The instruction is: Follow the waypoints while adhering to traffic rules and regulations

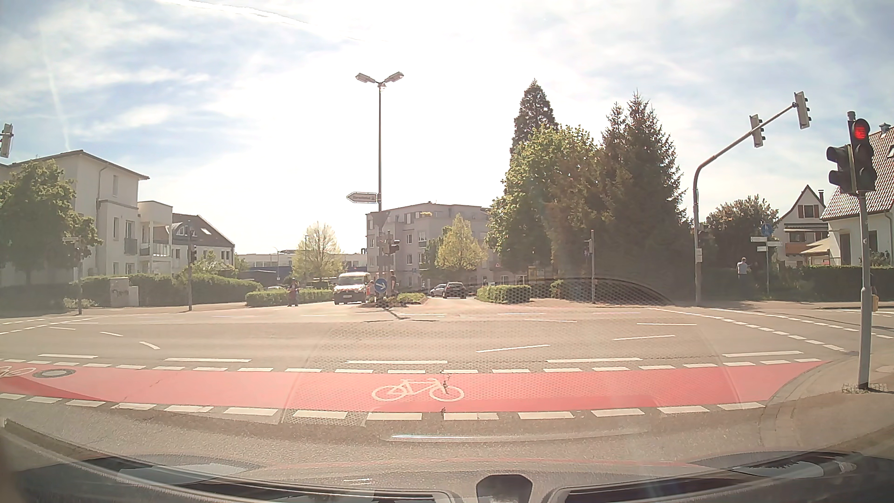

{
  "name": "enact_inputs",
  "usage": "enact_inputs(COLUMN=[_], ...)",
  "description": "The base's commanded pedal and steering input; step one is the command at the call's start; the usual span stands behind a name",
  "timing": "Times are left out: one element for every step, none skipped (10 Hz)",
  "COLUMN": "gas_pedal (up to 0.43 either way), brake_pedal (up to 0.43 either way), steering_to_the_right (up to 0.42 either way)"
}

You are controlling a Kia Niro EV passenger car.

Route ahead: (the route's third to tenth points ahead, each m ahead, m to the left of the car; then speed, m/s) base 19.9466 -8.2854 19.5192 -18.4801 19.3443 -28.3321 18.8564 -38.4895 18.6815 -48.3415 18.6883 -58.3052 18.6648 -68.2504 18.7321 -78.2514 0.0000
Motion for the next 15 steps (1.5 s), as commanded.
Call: enact_inputs(gas_pedal=[0.0, 0.0, 0.0, 0.0, 0.0, 0.0, 0.0, 0.0, 0.0, 0.0, 0.0, 0.0, 0.0, 0.0, 0.0], brake_pedal=[0.22, 0.22, 0.22, 0.22, 0.22, 0.22, 0.22, 0.22, 0.226, 0.22, 0.22, 0.22, 0.22, 0.213, 0.22], steering_to_the_right=[0.004, 0.004, 0.004, 0.004, 0.004, 0.004, 0.004, 0.004, 0.004, 0.004, 0.004, 0.004, 0.004, 0.004, 0.004])
